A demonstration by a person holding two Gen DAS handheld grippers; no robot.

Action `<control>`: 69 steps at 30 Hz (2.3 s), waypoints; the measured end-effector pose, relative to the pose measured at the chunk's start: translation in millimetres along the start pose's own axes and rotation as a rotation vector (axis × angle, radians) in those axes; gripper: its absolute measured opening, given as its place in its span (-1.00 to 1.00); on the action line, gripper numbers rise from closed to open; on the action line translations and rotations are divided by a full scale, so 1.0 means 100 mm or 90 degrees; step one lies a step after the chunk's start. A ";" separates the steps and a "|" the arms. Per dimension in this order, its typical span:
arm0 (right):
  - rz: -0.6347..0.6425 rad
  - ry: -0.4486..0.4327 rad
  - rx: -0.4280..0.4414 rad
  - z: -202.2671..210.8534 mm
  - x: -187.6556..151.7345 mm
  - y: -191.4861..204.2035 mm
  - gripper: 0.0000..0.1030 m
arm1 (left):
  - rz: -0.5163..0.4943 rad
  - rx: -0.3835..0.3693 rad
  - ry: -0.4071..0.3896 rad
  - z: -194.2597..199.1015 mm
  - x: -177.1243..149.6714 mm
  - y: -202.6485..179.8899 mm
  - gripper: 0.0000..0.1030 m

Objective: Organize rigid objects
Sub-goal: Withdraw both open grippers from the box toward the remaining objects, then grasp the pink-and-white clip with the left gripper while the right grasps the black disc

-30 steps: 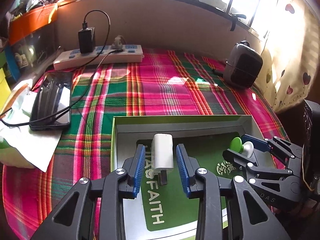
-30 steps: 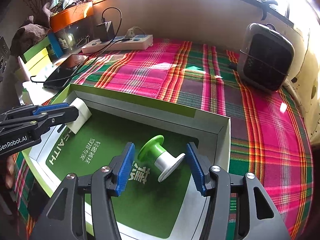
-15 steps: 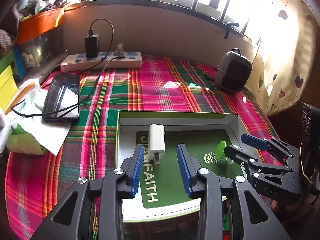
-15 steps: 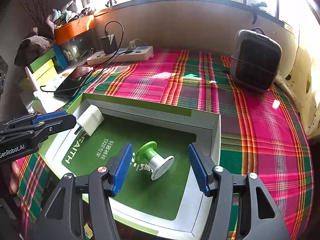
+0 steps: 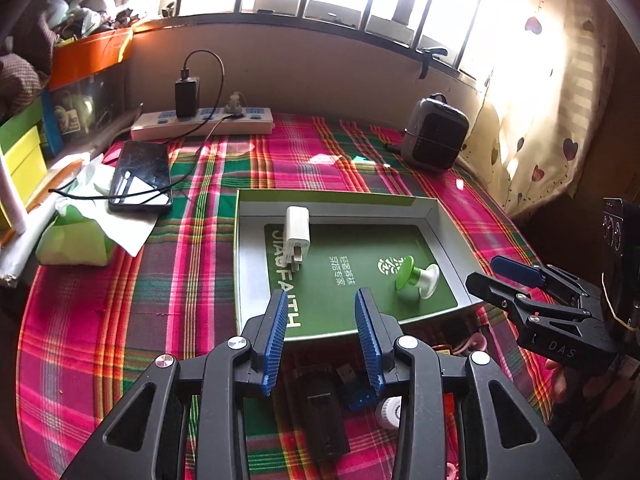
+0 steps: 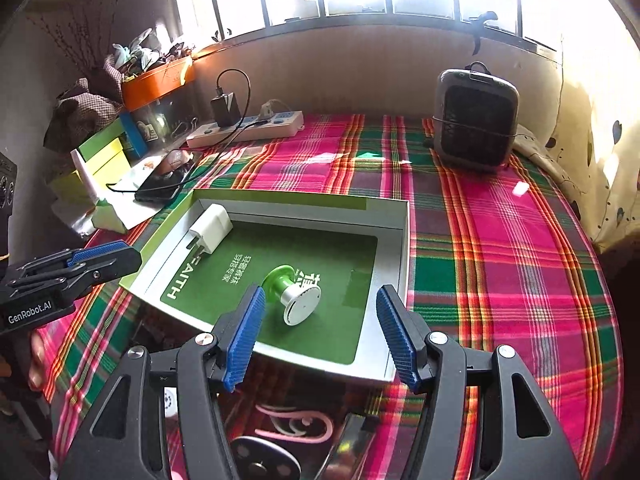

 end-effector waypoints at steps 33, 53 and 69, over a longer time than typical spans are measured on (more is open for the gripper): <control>-0.001 0.034 0.018 0.19 -0.84 0.32 0.15 | -0.014 -0.088 0.066 0.35 -1.01 -0.13 -0.33; -0.012 0.057 0.048 0.12 -0.89 0.35 -0.37 | -0.025 -0.108 0.082 0.32 -1.07 -0.23 -0.32; -0.048 0.033 0.080 0.20 -0.90 0.27 -0.74 | -0.085 -0.125 0.087 0.38 -1.15 -0.49 -0.22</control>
Point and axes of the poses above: each gripper's, at about its wrist camera, not at the fingertips, and z roughly against the way its jaws point, y to its left, x to its top, the point moved 2 cm from there along -z, roughly the way its jaws point, and after that the axes turned 11 degrees about x, right-handed, at the moved point
